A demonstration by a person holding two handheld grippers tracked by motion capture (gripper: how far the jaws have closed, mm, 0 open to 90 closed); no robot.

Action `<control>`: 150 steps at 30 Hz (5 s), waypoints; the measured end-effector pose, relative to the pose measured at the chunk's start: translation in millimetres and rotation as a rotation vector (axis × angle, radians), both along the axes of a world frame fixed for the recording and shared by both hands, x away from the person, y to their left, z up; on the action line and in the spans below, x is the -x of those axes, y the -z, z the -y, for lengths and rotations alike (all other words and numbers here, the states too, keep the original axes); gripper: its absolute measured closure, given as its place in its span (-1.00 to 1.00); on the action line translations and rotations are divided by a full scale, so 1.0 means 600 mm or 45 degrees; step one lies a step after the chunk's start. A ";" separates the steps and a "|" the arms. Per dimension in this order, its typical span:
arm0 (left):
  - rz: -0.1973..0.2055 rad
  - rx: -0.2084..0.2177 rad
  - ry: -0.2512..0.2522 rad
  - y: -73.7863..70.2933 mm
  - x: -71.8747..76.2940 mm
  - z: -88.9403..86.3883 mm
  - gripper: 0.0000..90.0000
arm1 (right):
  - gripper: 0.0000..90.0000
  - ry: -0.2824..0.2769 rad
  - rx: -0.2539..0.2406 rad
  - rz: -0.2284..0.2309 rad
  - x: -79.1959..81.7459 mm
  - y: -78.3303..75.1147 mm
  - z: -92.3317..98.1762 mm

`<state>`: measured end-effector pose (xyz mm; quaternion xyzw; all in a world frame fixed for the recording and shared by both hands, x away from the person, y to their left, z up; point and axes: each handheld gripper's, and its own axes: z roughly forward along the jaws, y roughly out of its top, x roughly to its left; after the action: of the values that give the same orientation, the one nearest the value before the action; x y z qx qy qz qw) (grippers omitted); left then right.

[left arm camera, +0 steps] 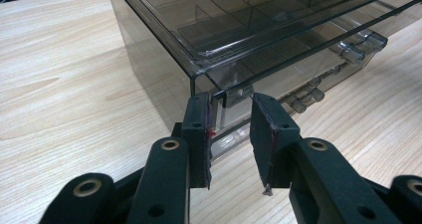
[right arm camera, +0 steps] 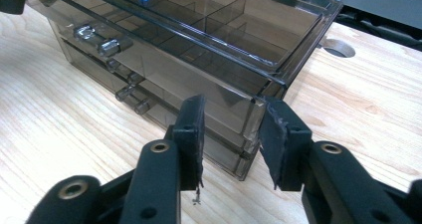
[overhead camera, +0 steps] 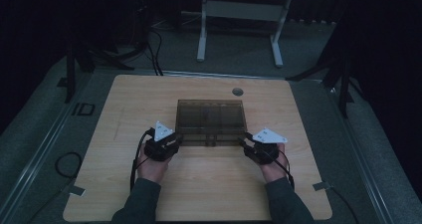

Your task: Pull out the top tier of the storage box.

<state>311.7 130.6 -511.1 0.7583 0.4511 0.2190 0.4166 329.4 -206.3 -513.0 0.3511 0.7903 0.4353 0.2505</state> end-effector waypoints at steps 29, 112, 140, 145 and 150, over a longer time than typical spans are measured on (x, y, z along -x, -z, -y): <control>0.026 -0.072 -0.027 -0.001 0.015 0.010 0.60 | 0.57 0.042 0.018 0.031 0.012 0.001 -0.001; 0.018 -0.044 -0.019 -0.013 0.070 0.006 0.63 | 0.58 0.011 0.003 0.057 0.068 -0.005 0.005; 0.020 -0.043 -0.010 -0.015 0.089 0.006 0.64 | 0.58 0.007 -0.005 0.058 0.085 -0.004 0.008; 0.019 -0.037 -0.010 -0.015 0.091 0.006 0.64 | 0.58 0.005 -0.006 0.060 0.088 -0.004 0.009; 0.017 -0.040 -0.007 -0.015 0.094 0.007 0.64 | 0.58 0.007 -0.007 0.059 0.090 -0.004 0.009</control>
<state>255.4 126.7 -502.1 0.7620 0.4468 0.2322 0.4072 275.5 -211.8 -510.8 0.3437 0.7822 0.4446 0.2689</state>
